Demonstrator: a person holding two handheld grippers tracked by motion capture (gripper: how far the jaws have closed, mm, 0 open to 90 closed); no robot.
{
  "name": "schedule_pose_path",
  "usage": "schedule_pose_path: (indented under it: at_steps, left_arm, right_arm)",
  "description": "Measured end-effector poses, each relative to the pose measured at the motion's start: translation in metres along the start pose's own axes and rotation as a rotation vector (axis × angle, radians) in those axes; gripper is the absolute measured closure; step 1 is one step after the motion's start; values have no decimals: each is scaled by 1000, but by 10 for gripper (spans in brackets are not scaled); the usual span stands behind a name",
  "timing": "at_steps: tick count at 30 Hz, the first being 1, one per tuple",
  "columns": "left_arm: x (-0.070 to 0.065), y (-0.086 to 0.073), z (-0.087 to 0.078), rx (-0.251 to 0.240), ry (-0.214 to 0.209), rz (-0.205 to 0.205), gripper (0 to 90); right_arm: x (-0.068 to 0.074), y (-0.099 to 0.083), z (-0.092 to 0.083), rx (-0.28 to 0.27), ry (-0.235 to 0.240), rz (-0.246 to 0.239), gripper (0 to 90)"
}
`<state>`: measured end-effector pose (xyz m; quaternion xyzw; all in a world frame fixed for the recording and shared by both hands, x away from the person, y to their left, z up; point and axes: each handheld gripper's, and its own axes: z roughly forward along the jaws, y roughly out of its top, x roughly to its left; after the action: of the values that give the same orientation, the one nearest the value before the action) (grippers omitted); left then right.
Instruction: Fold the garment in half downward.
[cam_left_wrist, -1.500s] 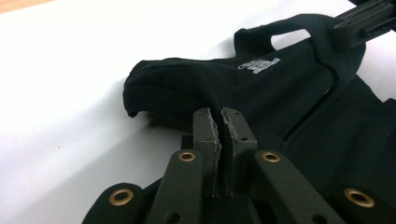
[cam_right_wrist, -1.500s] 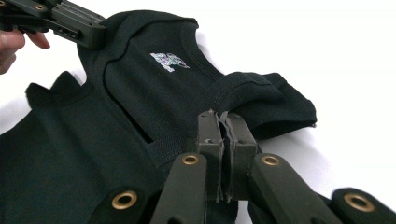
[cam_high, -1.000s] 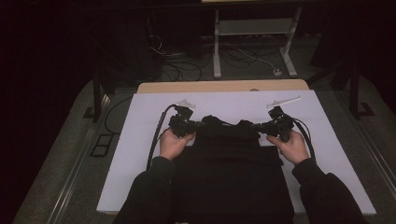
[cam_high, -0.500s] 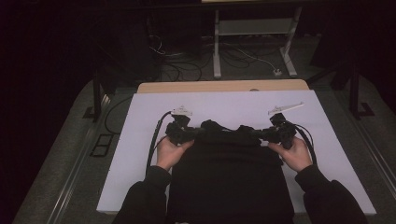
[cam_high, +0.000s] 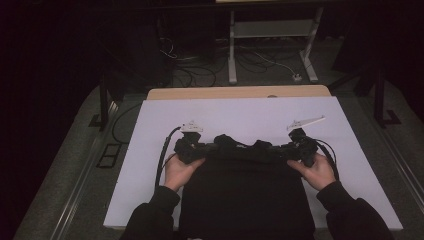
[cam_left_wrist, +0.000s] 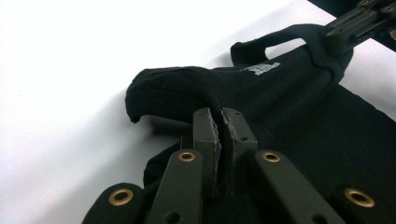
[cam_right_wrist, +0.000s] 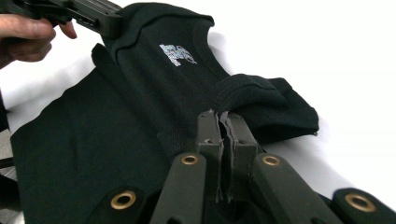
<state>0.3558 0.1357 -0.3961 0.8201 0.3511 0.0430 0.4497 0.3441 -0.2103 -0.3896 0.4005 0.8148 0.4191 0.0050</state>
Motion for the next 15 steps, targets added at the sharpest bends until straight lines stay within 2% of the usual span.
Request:
schedule_pose_path:
  at_steps: [9, 15]
  left_arm:
    - [-12, -5, -4, -4, -6, 19, 840]
    - [-20, -12, -7, -11, -15, -7, 840]
  right_arm:
    - [7, -8, -3, -2, 14, 6, 849]
    - [14, -15, -1, 15, 6, -20, 849]
